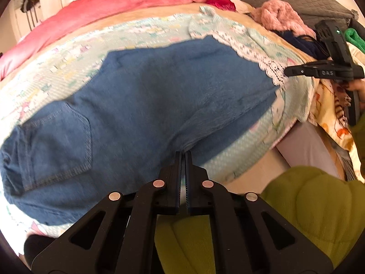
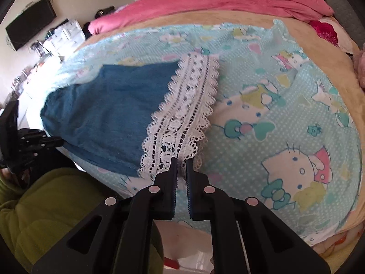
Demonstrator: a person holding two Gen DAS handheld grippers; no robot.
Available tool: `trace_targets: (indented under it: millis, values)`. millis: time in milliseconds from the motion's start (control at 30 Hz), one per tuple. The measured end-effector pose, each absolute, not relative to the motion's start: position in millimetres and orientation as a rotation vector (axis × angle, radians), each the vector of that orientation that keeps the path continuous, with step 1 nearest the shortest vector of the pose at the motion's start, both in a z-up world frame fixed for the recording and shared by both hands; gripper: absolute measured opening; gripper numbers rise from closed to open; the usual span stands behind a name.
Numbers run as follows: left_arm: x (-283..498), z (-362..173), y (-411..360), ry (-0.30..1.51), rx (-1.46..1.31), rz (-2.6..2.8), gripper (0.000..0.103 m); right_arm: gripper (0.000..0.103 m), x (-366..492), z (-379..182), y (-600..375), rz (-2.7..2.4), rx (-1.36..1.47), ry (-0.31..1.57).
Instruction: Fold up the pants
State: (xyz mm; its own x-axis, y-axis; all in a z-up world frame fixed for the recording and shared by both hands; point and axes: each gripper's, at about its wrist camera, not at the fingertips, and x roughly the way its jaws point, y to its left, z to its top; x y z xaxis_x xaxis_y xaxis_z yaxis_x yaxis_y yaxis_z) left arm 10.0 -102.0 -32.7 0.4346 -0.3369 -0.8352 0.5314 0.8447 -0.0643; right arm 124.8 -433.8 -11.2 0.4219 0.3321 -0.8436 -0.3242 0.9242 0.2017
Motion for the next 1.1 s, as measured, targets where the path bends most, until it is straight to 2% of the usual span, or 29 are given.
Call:
trace_targets:
  millis: [133,267,300,333,467,500,600,667,733,800,833,867,900,933,1100]
  values:
    - [10.8,-39.3,-99.6,1.015,0.212,-0.541,0.0,0.013,122.7,-11.1,-430.0,0.383,-0.033,1.06]
    - [4.5,-22.9,-81.3,0.964,0.159,-0.533,0.002,0.028,111.4,15.6,-416.2,0.381,-0.141,0.919]
    - [4.2,-17.2,-72.0,0.948,0.138,-0.514,0.01,0.029,107.0,21.7,-403.6,0.423,-0.185,0.876]
    - [4.5,-14.3,-64.1,0.939,0.124,-0.488,0.023,0.029,103.8,24.4,-391.8,0.465,-0.219,0.85]
    - [11.5,-3.6,-10.6,0.927,0.006,-0.296,0.039,0.036,88.7,23.1,-328.6,0.743,-0.302,0.784]
    - [13.0,-2.4,3.5,0.93,-0.025,-0.234,0.049,0.038,83.7,18.6,-306.4,0.818,-0.343,0.773]
    - [11.9,-0.2,45.9,0.924,-0.133,-0.091,0.054,0.039,75.8,9.0,-266.4,0.905,-0.459,0.741]
    - [11.6,2.2,64.1,0.914,-0.176,-0.021,0.064,0.045,73.0,3.2,-248.2,0.927,-0.545,0.717]
    - [14.3,2.5,75.0,0.916,-0.198,0.025,0.073,0.045,73.8,-3.4,-234.1,0.945,-0.63,0.688]
    - [24.0,-1.7,82.9,0.923,-0.214,0.054,0.073,0.044,76.6,-12.4,-222.6,0.947,-0.687,0.682]
    - [28.6,-4.9,86.0,0.931,-0.217,0.059,0.073,0.039,80.5,-17.5,-219.2,0.941,-0.699,0.693]
    - [33.2,-10.1,86.7,0.935,-0.213,0.076,0.067,0.009,78.5,-24.0,-215.3,0.937,-0.708,0.718]
    - [36.5,-12.5,87.6,0.935,-0.2,0.097,0.042,0.002,81.2,-28.7,-213.6,0.948,-0.712,0.752]
    - [36.7,-14.0,89.5,0.929,-0.179,0.126,0.032,0.002,79.6,-29.6,-214.2,0.971,-0.708,0.765]
    - [30.1,-16.6,110.0,0.916,-0.248,0.106,0.032,0.002,67.8,-41.6,-224.8,1.017,-0.682,0.811]
